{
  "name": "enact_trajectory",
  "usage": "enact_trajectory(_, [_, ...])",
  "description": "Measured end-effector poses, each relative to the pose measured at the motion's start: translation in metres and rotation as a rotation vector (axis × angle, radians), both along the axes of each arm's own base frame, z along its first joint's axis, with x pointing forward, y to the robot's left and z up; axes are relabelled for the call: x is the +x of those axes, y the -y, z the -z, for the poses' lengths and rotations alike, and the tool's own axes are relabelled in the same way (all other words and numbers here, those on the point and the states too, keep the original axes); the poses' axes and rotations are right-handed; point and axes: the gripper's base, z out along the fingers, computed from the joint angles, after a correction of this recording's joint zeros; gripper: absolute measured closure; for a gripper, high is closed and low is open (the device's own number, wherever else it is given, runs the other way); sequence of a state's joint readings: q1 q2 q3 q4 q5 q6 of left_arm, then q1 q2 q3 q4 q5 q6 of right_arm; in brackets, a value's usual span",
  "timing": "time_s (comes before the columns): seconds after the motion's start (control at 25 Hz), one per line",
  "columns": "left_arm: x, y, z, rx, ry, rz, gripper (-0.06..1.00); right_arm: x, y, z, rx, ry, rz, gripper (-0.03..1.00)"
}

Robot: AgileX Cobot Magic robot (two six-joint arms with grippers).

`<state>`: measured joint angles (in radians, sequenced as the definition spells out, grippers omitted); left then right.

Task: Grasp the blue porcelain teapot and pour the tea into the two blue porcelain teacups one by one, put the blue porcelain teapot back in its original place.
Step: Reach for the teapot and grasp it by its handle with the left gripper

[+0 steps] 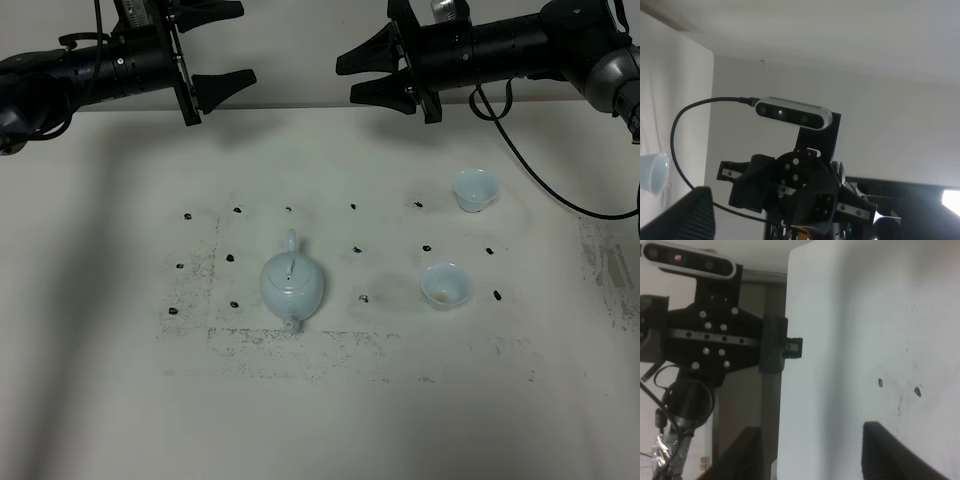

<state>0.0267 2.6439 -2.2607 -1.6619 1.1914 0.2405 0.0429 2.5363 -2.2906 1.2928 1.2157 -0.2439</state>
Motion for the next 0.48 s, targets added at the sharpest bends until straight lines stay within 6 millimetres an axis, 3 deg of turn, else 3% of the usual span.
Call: enact_trajectory(0.48, [-0.0003,0.0001,0.0014,0.012,-0.001,0.004,0.19,0.0004,-0.0007,-0.0024,0.024,0.017,-0.001,0.50])
